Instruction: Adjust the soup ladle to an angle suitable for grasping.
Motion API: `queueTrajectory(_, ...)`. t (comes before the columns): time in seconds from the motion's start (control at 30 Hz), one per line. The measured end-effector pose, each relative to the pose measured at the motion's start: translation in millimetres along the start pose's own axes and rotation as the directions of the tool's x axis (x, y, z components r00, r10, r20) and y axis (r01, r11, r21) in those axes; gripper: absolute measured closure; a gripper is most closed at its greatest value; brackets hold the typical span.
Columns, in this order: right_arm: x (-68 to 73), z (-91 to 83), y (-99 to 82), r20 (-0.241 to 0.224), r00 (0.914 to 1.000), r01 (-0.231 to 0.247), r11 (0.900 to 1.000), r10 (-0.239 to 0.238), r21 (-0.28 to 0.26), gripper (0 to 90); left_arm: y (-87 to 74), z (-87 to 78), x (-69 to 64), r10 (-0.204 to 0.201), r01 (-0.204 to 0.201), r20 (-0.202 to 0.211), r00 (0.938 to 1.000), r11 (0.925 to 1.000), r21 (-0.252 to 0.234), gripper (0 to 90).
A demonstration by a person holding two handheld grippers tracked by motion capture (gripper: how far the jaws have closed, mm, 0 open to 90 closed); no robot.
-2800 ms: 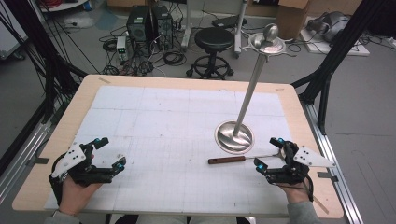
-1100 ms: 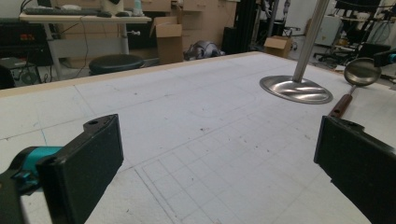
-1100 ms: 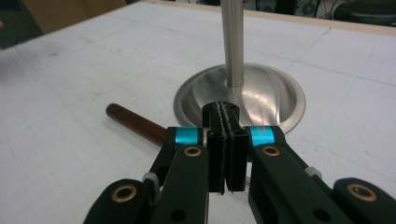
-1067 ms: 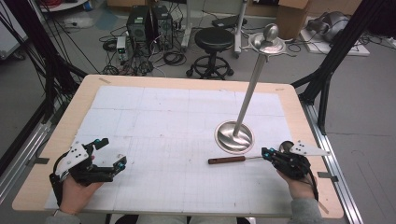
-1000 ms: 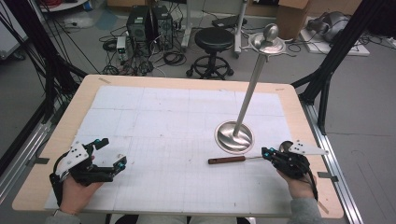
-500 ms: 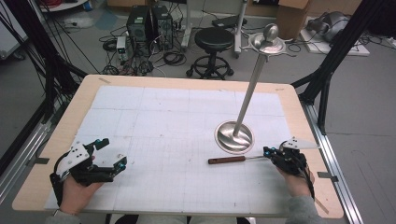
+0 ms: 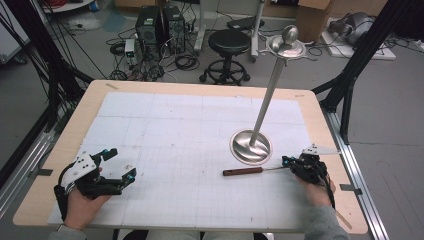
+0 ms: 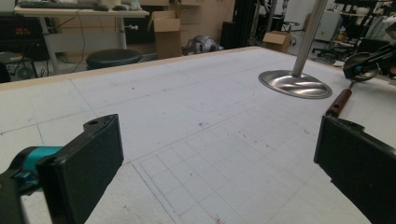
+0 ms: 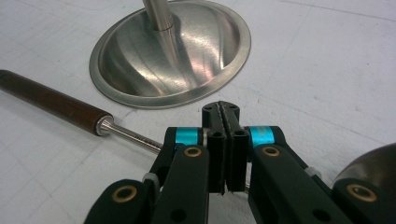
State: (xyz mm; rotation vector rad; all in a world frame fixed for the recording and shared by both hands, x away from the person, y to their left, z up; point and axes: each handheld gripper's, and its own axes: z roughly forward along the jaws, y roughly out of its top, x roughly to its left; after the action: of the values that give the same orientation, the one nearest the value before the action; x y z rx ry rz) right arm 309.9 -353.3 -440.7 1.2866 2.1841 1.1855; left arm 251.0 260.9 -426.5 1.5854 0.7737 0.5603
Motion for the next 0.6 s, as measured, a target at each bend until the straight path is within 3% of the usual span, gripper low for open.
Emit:
queueTrajectory(0.4,1.0,10.7,3.5,0.042,0.9981,0.043,0.9962,-0.046,0.075,89.5,-1.2,1.0,0.1,0.001,-0.001,0.002,1.0000,0.9999,0.012,1.8)
queueTrajectory(0.6,1.9,14.2,6.1,0.065,0.9950,0.070,0.9936,-0.076,0.088,89.5,-1.6,1.0,0.2,-0.002,0.002,-0.001,1.0000,0.9999,0.012,1.8)
